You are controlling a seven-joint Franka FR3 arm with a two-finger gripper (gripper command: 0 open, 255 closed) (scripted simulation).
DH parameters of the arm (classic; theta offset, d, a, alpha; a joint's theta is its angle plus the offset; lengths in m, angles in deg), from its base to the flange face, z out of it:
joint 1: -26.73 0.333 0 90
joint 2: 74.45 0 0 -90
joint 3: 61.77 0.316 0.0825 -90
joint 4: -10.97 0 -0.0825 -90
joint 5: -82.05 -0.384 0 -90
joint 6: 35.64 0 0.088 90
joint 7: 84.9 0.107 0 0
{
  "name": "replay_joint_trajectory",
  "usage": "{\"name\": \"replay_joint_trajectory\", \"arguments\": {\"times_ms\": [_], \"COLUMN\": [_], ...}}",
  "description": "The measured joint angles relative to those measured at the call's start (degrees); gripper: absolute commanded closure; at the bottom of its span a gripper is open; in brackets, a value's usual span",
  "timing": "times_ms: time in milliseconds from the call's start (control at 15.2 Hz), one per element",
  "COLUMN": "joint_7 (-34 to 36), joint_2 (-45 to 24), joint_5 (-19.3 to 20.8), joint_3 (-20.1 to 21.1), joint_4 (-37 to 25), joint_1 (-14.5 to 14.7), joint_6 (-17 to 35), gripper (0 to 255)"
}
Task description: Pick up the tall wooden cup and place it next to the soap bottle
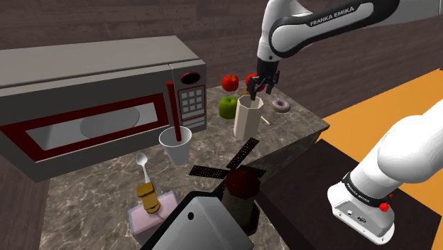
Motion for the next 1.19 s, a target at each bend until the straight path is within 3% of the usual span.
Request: {"name": "replay_joint_trajectory", "arguments": {"times_ms": [462,858,924,1188], "joint_7": [0.43,0.34,0.34,0.34], "joint_2": [-2.98,-3.04,-3.04,-3.02], "joint_5": [0.31,0.33,0.33,0.33], "joint_3": [0.27,0.22,0.22,0.22], "joint_4": [2.75,3.31,3.31,3.29], "joint_1": [0.02,-0.02,-0.02,-0.03], "joint_6": [5.64,6.29,6.29,6.29], "gripper": [0,0,255,255]}}
